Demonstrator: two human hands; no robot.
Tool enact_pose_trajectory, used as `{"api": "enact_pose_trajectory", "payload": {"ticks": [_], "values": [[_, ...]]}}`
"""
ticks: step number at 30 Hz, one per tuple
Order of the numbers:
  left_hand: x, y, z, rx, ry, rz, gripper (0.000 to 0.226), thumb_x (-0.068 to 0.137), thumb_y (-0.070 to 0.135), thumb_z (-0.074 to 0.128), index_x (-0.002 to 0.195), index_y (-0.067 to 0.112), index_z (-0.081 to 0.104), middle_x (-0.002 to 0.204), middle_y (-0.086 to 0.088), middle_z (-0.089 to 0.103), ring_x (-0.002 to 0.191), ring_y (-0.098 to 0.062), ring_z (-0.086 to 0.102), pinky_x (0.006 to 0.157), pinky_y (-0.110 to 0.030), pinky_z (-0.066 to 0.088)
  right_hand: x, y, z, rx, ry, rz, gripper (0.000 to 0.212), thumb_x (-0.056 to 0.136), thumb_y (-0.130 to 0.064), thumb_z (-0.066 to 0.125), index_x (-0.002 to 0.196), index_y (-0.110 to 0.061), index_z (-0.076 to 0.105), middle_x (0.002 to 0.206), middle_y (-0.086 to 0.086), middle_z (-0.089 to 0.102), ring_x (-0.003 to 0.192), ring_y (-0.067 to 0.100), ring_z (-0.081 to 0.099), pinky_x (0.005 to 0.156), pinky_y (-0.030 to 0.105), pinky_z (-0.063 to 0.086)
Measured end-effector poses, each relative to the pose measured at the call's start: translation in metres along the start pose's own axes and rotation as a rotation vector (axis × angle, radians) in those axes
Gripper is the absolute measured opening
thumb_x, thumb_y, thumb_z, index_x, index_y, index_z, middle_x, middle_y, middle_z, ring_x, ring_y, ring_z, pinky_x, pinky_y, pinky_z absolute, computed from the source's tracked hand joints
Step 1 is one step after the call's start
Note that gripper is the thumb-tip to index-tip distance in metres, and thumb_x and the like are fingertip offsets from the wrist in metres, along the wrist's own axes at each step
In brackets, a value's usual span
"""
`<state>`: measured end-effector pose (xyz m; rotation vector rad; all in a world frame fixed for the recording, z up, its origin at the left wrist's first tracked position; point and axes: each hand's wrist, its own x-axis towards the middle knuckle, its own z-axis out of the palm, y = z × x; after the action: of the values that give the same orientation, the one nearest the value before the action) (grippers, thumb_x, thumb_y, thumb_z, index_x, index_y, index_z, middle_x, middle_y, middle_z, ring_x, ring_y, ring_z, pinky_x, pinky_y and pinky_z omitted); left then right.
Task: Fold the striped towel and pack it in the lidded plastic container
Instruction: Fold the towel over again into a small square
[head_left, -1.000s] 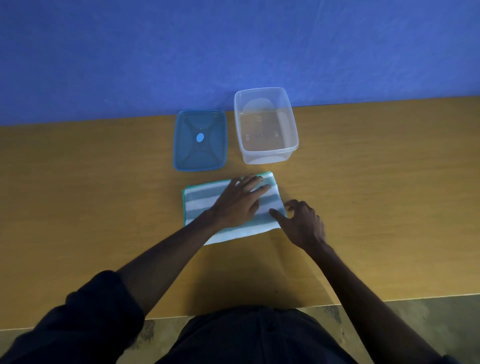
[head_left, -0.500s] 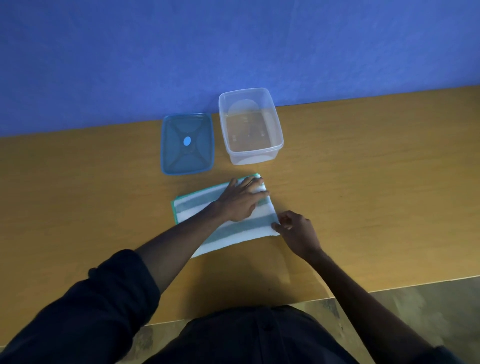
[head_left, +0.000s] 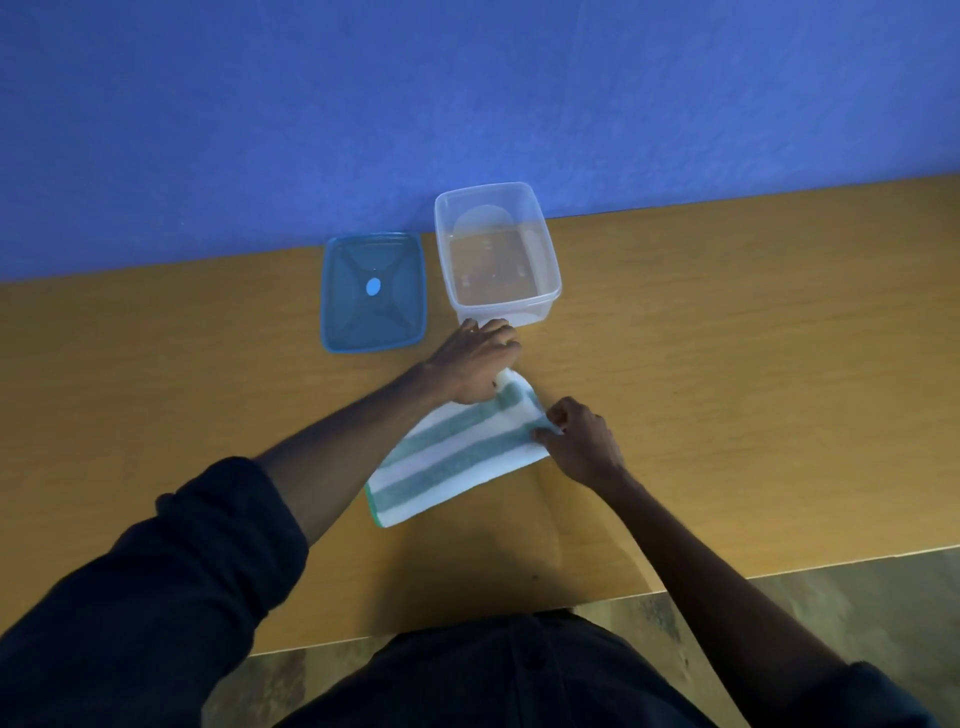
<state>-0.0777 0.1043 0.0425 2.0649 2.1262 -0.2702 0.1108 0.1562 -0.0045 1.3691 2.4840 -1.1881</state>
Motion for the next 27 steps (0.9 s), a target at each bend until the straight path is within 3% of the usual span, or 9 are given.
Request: {"api": "enact_pose_trajectory", "payload": {"ticks": [3,6,10,14,18,22,25,27], "values": [[-0.012,-0.012,-0.024,-0.173,0.072,-0.086,0.03,0.072,0.007,0.055,0.101,0.013,0.054,0.107,-0.008,0.065,0.104,-0.033,0.059,0.078,-0.04,0.043,0.001,-0.014,-0.027,0.088,0.066,-0.076,0.027,0.082,-0.024,0.071,0.104,-0.015,0.059,0.102,0.006,0.07,0.092,0.029,0.066,0.073,0.038,0.053],[-0.029,-0.019,-0.049,-0.253,0.223,-0.173,0.033,0.07,0.008,0.057,0.101,0.017,0.053,0.1,-0.006,0.068,0.092,-0.036,0.063,0.064,-0.034,0.036,-0.004,-0.037,-0.062,0.105,0.152,-0.2,0.027,0.078,-0.023,0.072,0.103,-0.021,0.063,0.086,-0.003,0.069,0.083,0.024,0.068,0.068,0.033,0.052],[-0.054,-0.019,-0.084,-0.295,0.43,-0.17,0.034,0.072,0.014,0.06,0.105,0.022,0.062,0.106,0.0,0.07,0.098,-0.031,0.065,0.075,-0.04,0.05,-0.02,-0.064,-0.107,0.111,0.31,-0.401,0.025,0.077,-0.018,0.072,0.102,-0.02,0.07,0.092,-0.003,0.073,0.088,0.02,0.068,0.076,0.035,0.053],[-0.082,-0.007,-0.101,-0.338,0.715,-0.188,0.023,0.074,0.013,0.063,0.096,0.012,0.068,0.095,-0.006,0.069,0.089,-0.03,0.064,0.075,-0.041,0.048,-0.048,-0.081,-0.133,0.141,0.422,-0.589,0.021,0.079,-0.013,0.069,0.1,-0.015,0.07,0.096,-0.005,0.071,0.088,0.013,0.065,0.075,0.031,0.051],[-0.116,0.018,-0.075,-0.277,0.907,-0.214,0.025,0.068,0.004,0.067,0.092,0.007,0.067,0.095,-0.007,0.069,0.088,-0.023,0.057,0.074,-0.034,0.046,-0.076,-0.076,-0.131,-0.039,0.485,-0.751,0.022,0.076,-0.014,0.07,0.097,-0.017,0.068,0.097,-0.003,0.069,0.087,0.017,0.061,0.078,0.034,0.045],[-0.152,0.048,-0.016,-0.335,0.777,-0.247,0.033,0.064,0.006,0.065,0.097,0.007,0.067,0.103,-0.007,0.07,0.097,-0.021,0.057,0.081,-0.033,0.044,-0.097,-0.044,-0.09,-0.097,0.333,-0.741,0.033,0.066,-0.012,0.072,0.097,-0.02,0.065,0.108,-0.004,0.069,0.101,0.021,0.061,0.088,0.04,0.042],[-0.182,0.075,0.032,-0.436,0.626,-0.324,0.037,0.066,0.013,0.058,0.102,0.01,0.068,0.104,-0.005,0.071,0.095,-0.018,0.055,0.082,-0.03,0.043,-0.112,-0.01,-0.047,-0.186,0.126,-0.668,0.028,0.072,-0.016,0.073,0.097,-0.023,0.063,0.121,-0.006,0.066,0.118,0.017,0.058,0.103,0.049,0.038],[-0.2,0.088,0.059,-0.515,0.503,-0.367,0.038,0.068,0.012,0.061,0.105,0.014,0.068,0.105,-0.002,0.071,0.094,-0.019,0.059,0.08,-0.027,0.043,-0.121,0.011,-0.023,-0.249,-0.011,-0.64,0.023,0.079,-0.025,0.068,0.102,-0.024,0.061,0.126,-0.009,0.062,0.123,0.011,0.053,0.11,0.045,0.032]]}}
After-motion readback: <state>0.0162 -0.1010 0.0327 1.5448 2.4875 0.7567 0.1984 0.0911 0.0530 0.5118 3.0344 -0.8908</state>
